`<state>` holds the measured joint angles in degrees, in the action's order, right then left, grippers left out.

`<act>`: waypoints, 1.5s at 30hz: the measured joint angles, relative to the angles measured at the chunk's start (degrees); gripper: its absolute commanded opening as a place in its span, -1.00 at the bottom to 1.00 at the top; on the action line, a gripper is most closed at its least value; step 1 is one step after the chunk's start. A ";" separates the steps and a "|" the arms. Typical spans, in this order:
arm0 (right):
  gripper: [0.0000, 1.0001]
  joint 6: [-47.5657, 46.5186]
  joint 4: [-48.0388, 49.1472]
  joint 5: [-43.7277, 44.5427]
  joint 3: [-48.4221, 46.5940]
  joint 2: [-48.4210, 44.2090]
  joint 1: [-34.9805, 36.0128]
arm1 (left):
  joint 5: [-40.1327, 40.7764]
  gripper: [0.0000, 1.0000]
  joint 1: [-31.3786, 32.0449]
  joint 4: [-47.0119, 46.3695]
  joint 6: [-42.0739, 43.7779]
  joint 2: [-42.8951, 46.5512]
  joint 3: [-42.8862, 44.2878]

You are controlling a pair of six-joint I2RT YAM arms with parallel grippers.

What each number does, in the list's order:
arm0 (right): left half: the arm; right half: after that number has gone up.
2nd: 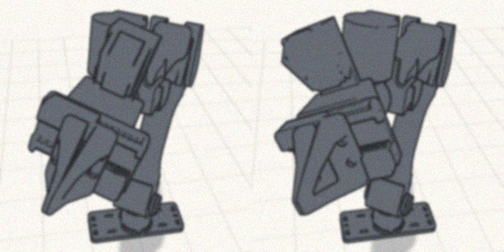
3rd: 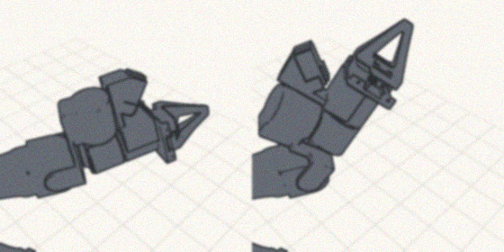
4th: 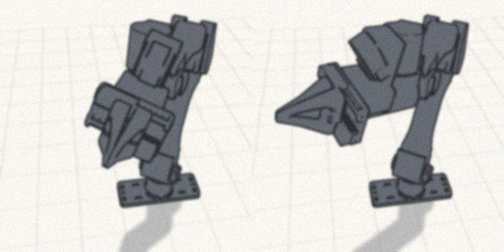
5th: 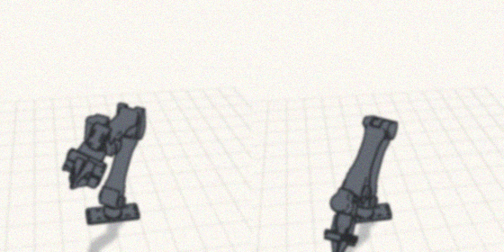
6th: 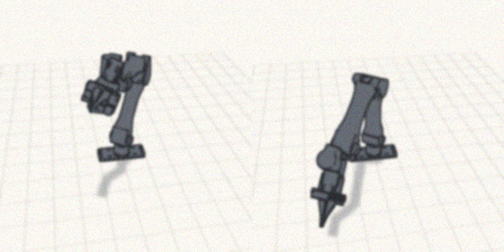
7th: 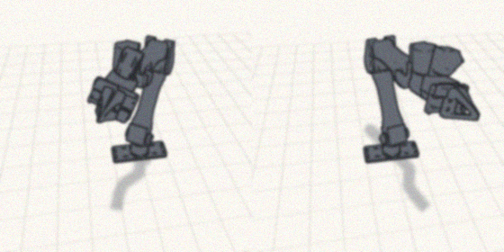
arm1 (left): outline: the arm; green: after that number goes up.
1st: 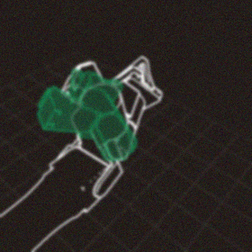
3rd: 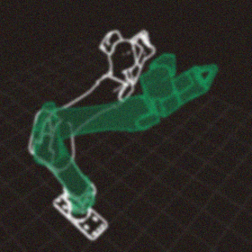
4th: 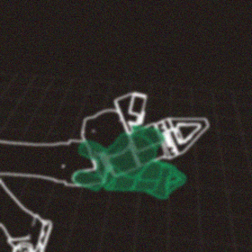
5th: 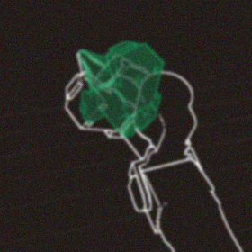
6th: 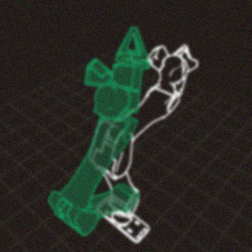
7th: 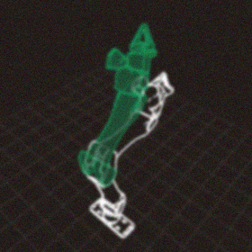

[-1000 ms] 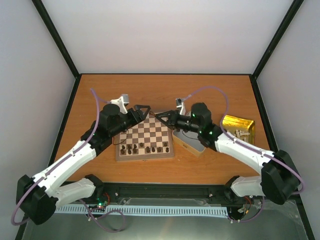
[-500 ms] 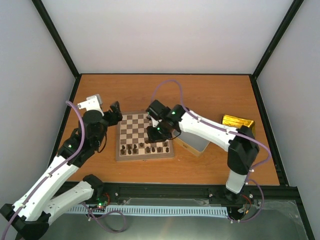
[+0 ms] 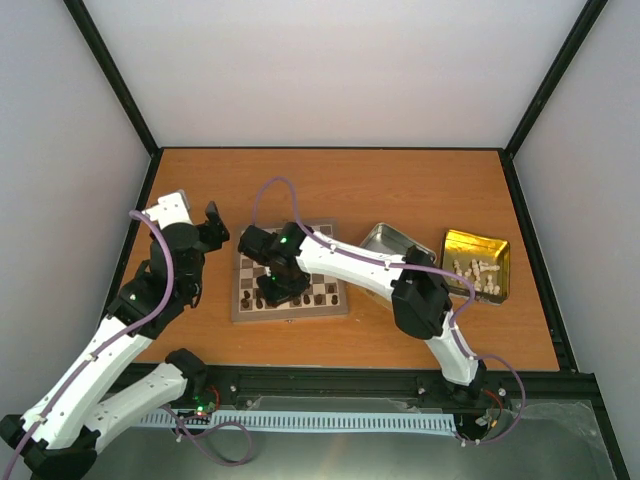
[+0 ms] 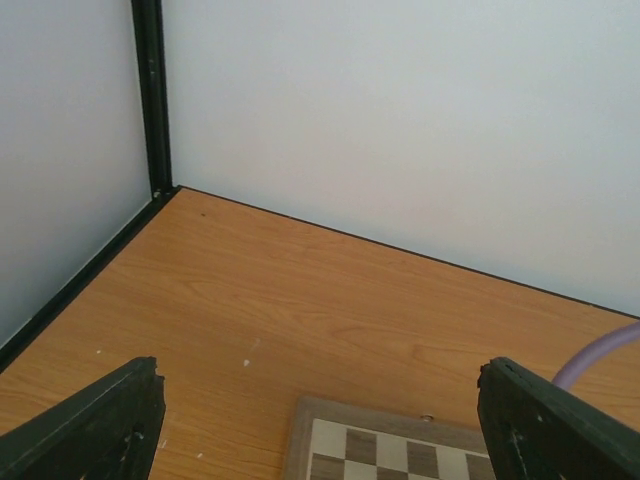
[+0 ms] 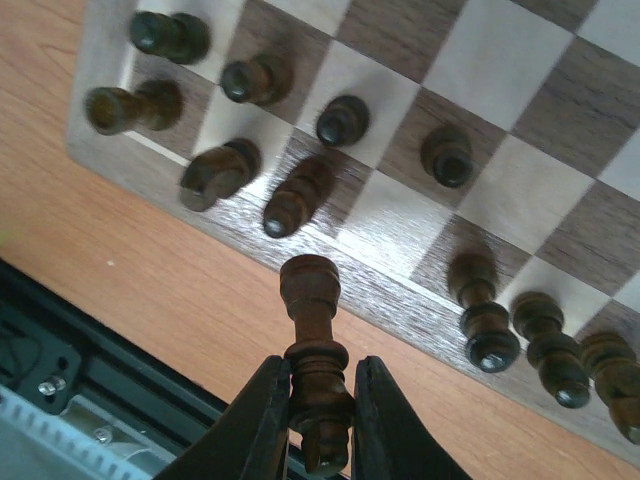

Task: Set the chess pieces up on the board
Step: Place the chess piece on the chessboard.

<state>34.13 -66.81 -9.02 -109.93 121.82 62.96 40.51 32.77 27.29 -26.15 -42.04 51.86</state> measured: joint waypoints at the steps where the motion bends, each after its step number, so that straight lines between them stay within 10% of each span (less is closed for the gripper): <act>1: -0.94 0.22 -0.61 0.61 -0.20 0.31 0.28 | 0.59 0.73 0.00 0.17 -0.11 0.22 -0.13; 31: -0.53 -0.83 -6.32 5.86 -6.29 6.82 0.61 | 3.04 0.73 0.00 -0.24 -1.31 4.98 -2.56; 45: -0.76 -1.11 -6.75 5.99 -6.93 6.82 0.72 | 2.34 0.73 0.00 -0.31 -1.31 4.66 -2.67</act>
<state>33.01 -73.56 -3.03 -116.86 128.64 63.68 42.85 32.77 26.98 -27.46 -37.39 49.19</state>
